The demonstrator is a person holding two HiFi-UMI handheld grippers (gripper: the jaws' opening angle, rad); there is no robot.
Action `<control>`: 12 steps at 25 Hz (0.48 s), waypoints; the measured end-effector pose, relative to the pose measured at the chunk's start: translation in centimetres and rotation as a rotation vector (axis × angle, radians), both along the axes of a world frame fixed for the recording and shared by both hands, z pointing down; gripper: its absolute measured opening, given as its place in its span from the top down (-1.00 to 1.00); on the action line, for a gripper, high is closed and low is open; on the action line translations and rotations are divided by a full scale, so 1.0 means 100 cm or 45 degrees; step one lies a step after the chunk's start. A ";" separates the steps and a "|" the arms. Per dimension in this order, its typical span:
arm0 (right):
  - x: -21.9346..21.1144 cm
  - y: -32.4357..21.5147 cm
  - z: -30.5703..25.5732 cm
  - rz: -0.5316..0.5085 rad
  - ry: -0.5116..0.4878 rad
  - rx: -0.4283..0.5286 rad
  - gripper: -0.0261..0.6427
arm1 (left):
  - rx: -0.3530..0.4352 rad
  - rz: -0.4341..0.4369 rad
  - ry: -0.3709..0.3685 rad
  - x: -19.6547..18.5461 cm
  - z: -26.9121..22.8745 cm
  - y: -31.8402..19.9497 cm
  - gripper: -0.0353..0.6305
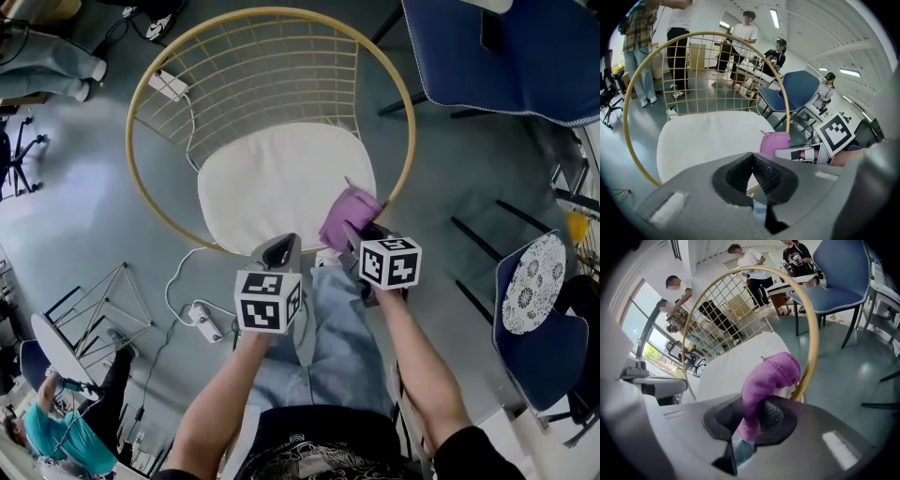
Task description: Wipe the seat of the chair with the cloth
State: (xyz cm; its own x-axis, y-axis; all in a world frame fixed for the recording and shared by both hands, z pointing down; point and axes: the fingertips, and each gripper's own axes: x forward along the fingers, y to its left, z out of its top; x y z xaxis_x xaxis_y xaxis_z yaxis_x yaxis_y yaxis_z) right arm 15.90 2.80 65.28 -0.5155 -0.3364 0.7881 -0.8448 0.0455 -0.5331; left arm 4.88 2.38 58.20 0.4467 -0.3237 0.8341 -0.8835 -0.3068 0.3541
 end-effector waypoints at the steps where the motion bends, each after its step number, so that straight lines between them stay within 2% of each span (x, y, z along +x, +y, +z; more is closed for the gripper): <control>1: 0.008 0.000 -0.001 0.001 0.012 0.001 0.74 | 0.007 0.005 0.005 0.004 -0.003 -0.002 0.90; 6: 0.033 -0.003 -0.014 0.013 0.057 0.009 0.74 | 0.035 0.011 0.014 0.019 -0.024 -0.011 0.90; 12: 0.020 -0.025 -0.073 -0.030 0.040 0.128 0.74 | 0.104 -0.003 0.024 0.028 -0.066 -0.025 0.90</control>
State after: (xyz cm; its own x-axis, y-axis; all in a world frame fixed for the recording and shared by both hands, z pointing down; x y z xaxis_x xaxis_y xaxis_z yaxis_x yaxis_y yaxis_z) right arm 17.90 0.31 57.99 -0.4997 -0.4026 0.7669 -0.8591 0.1175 -0.4981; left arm 7.68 -0.11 51.57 0.4611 -0.3915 0.7963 -0.8777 -0.3333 0.3443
